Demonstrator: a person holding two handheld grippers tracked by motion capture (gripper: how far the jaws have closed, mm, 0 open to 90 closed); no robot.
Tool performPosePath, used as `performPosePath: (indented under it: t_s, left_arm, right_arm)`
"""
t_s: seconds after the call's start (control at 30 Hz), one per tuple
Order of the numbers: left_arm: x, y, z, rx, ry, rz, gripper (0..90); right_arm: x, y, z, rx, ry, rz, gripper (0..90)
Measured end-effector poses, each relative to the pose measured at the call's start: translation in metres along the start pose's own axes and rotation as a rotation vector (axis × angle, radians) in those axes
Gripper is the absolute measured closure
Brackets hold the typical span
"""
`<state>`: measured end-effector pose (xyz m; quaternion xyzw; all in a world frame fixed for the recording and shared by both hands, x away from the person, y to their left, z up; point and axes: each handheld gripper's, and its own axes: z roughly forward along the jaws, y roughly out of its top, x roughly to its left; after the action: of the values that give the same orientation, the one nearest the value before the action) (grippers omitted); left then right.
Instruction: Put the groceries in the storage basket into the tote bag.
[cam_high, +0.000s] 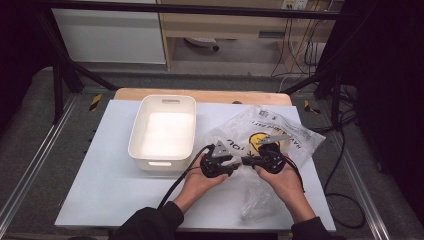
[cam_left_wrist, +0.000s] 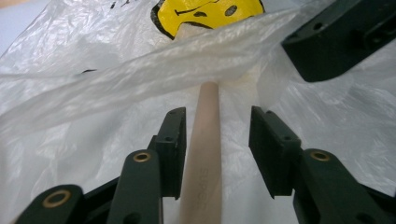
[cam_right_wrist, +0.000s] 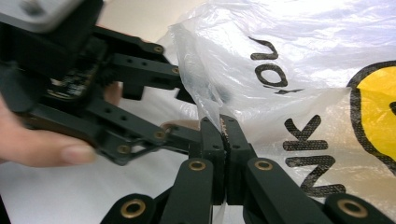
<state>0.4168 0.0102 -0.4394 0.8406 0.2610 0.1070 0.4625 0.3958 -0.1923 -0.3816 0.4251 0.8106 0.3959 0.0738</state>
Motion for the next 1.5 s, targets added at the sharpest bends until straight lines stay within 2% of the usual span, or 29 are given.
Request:
performPosePath:
  t_s: [0.13,0.4,0.53,0.63,0.73,0.83,0.9,0.97,1.03,1.1,1.2,1.27,1.37,1.5]
  left_arm:
    - [-0.001,-0.002,-0.011,-0.015,0.003,-0.019,53.6]
    - [-0.008,-0.007,-0.036,-0.034,0.012,-0.01,44.5]
    - [-0.012,-0.01,-0.047,-0.062,0.013,-0.009,39.4]
    - [-0.015,-0.012,-0.057,-0.075,0.008,-0.025,35.6]
    - [-0.018,-0.011,-0.064,-0.054,0.01,-0.023,29.6]
    - [-0.02,-0.013,-0.073,-0.07,0.0,-0.054,26.5]
    - [-0.022,-0.013,-0.079,-0.071,-0.002,-0.058,23.5]
    - [-0.023,-0.013,-0.085,-0.075,0.004,-0.059,20.7]
    - [-0.023,-0.013,-0.091,-0.091,0.004,-0.072,18.2]
    - [-0.024,-0.012,-0.097,-0.102,0.011,-0.067,15.8]
    - [-0.023,-0.012,-0.102,-0.116,0.015,-0.071,13.8]
    - [-0.022,-0.013,-0.105,-0.12,0.025,-0.078,12.5]
    - [-0.019,-0.014,-0.11,-0.138,0.031,-0.107,12.4]
    - [-0.014,-0.013,-0.119,-0.168,0.047,-0.115,11.9]
  right_arm:
    - [-0.002,-0.001,0.0,-0.002,-0.005,0.005,90.0]
    - [-0.005,-0.006,0.002,-0.018,-0.008,0.014,90.0]
    - [-0.006,-0.007,0.003,-0.02,-0.017,0.009,90.0]
    - [-0.007,-0.009,0.003,-0.028,-0.032,0.003,90.0]
    - [-0.01,-0.012,0.002,-0.029,-0.042,0.019,89.7]
    - [-0.01,-0.014,0.001,-0.033,-0.054,0.02,86.6]
    - [-0.011,-0.016,0.002,-0.034,-0.062,0.023,84.3]
    - [-0.01,-0.017,0.001,-0.033,-0.074,0.021,79.9]
    - [-0.009,-0.019,0.001,-0.035,-0.066,0.011,74.7]
    - [-0.007,-0.02,0.001,-0.032,-0.068,0.005,63.5]
    - [-0.006,-0.021,0.002,-0.032,-0.078,0.002,51.5]
    - [-0.004,-0.02,0.002,-0.036,-0.1,0.005,43.3]
    - [-0.001,-0.02,0.001,-0.05,-0.125,-0.018,33.7]
    - [0.001,-0.02,-0.002,-0.067,-0.151,-0.035,23.1]
